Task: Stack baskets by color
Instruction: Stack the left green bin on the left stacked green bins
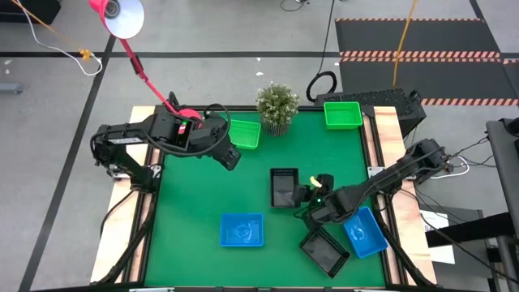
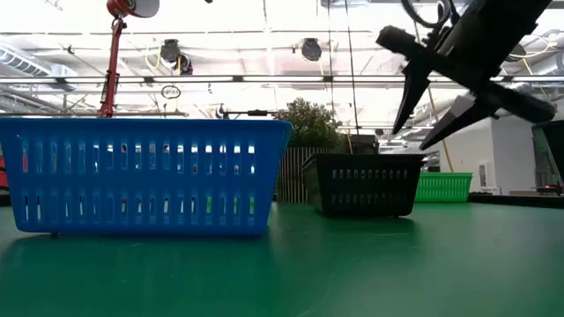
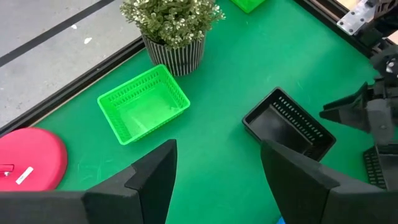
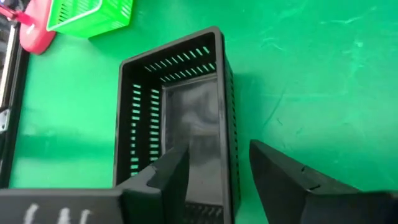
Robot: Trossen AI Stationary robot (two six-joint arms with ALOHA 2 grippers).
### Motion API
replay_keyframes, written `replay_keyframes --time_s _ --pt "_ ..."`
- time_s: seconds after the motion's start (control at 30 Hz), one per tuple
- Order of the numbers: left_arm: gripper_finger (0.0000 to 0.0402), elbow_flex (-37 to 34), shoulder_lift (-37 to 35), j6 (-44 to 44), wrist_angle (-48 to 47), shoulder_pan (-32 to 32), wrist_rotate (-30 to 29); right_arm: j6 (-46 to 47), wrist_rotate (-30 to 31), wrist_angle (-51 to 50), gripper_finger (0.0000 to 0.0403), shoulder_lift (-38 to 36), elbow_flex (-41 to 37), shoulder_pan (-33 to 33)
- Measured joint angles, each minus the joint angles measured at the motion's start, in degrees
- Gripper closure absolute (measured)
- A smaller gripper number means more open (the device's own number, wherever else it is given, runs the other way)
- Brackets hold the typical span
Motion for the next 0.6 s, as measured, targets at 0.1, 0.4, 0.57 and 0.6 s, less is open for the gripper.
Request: replay_keyframes --time_s 0.1,0.4,0.57,0.6 --pt "0.0170 0.0 0.0 0.0 0.0 0.0 0.3 -0.7 -1.7 -1.3 0.0238 -2.6 0.0 0.0" --pt "0.0170 0.0 0.0 0.4 0.0 0.0 0.7 -9.4 -5.2 -1.1 0.0238 -14.0 0.0 -0.3" --pt "0.0170 0.0 0.0 0.2 0.0 0.0 0.7 -11.8 -6.8 -1.2 0.0238 -20.3 0.0 -0.6" --pt "0.0170 0.0 0.0 0.0 0.0 0.0 0.7 -12.3 -7.0 -1.3 0.0238 -21.5 0.0 -0.6"
